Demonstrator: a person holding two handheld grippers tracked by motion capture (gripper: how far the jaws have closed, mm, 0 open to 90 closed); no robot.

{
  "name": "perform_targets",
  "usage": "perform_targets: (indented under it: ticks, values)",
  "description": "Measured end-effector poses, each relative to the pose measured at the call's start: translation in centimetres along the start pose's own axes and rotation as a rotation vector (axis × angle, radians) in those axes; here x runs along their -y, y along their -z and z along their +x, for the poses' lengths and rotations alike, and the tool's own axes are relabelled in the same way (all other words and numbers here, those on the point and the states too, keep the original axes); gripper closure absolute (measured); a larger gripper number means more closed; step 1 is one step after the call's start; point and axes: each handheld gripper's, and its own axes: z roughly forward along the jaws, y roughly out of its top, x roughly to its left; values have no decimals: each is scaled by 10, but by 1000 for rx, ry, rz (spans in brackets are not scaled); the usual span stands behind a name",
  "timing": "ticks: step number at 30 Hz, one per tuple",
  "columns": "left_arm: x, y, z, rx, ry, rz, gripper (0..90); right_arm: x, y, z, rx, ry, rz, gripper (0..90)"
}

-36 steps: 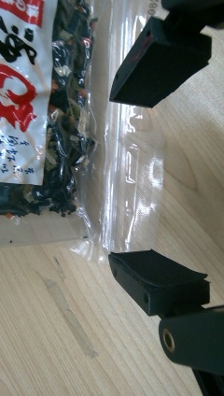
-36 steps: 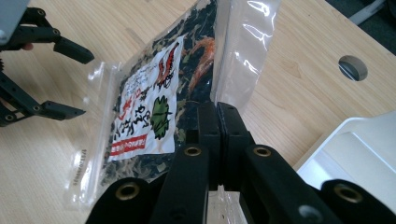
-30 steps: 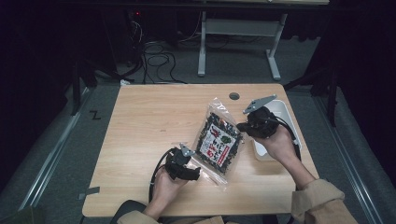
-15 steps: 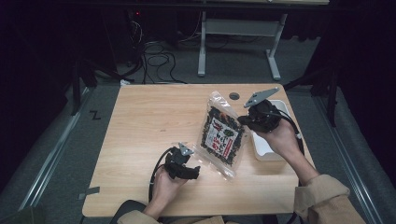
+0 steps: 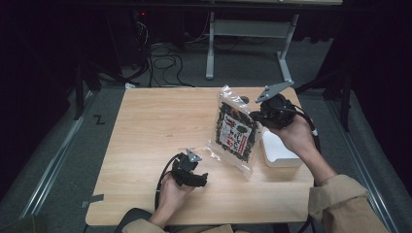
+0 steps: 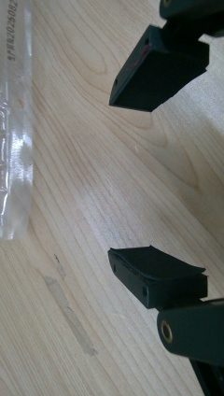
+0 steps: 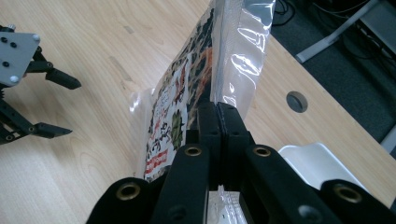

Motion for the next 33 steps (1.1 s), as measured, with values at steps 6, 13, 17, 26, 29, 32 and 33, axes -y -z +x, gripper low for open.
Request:
perform_targets:
  ticks: [6,13,17,26,29,32,33]
  values:
    - [0,-1,0,2,-1,6,232,-4,7,-6,16,-12,-13,900]
    - [0,0,1,3,-1,4,232,-7,17,-11,46,-15,-22,900]
    - [0,-1,0,3,-7,7,232,-8,24,-16,63,-28,-24,900]
    - [0,-1,1,4,-4,7,233,-8,37,-27,123,-33,-40,900]
    - [0,0,0,3,-6,5,234,-7,42,-32,144,-40,-51,900]
    - [1,-1,0,2,-5,7,234,-6,46,-37,159,-52,-54,900]
    - [0,-1,1,2,-5,11,234,-5,48,-40,163,-55,-60,900]
